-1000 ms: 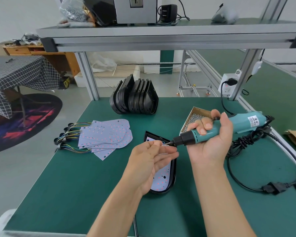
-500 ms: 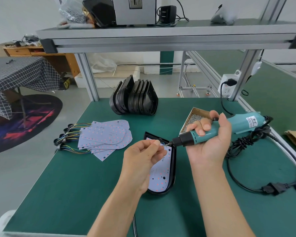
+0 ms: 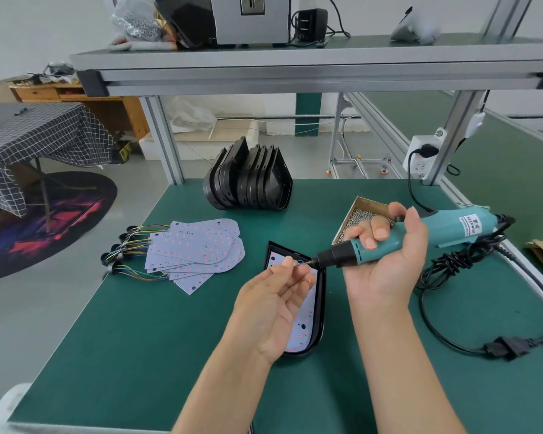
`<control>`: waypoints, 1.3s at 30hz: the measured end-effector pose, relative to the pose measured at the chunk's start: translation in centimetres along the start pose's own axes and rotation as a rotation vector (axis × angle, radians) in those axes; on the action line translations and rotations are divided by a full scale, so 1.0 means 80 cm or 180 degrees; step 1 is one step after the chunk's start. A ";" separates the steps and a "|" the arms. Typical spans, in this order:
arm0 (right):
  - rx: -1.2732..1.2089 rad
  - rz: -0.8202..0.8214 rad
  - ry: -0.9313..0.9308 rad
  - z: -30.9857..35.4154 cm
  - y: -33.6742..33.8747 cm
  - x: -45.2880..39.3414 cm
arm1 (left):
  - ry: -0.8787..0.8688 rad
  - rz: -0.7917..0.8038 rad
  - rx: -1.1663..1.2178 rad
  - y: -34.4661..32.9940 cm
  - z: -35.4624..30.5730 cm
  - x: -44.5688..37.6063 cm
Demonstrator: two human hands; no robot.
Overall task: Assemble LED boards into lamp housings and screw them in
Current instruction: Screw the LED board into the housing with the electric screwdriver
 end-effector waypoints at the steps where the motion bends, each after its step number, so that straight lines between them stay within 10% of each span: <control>1: -0.0016 0.0001 0.0004 0.000 0.000 0.000 | 0.0005 -0.0025 0.0028 0.001 0.000 0.001; 39: 0.0096 -0.0179 0.0098 -0.006 0.002 0.007 | -0.0663 -0.0442 -0.0146 0.001 0.000 0.008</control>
Point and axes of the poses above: each hand's wrist, its own x-axis away from the middle knuckle, its own y-axis out of the back of the hand, z = x × y, the point moved 9 cm from there along -x, towards the middle knuckle, and after that the axes turned 6 degrees about x, right-handed, at the moved point
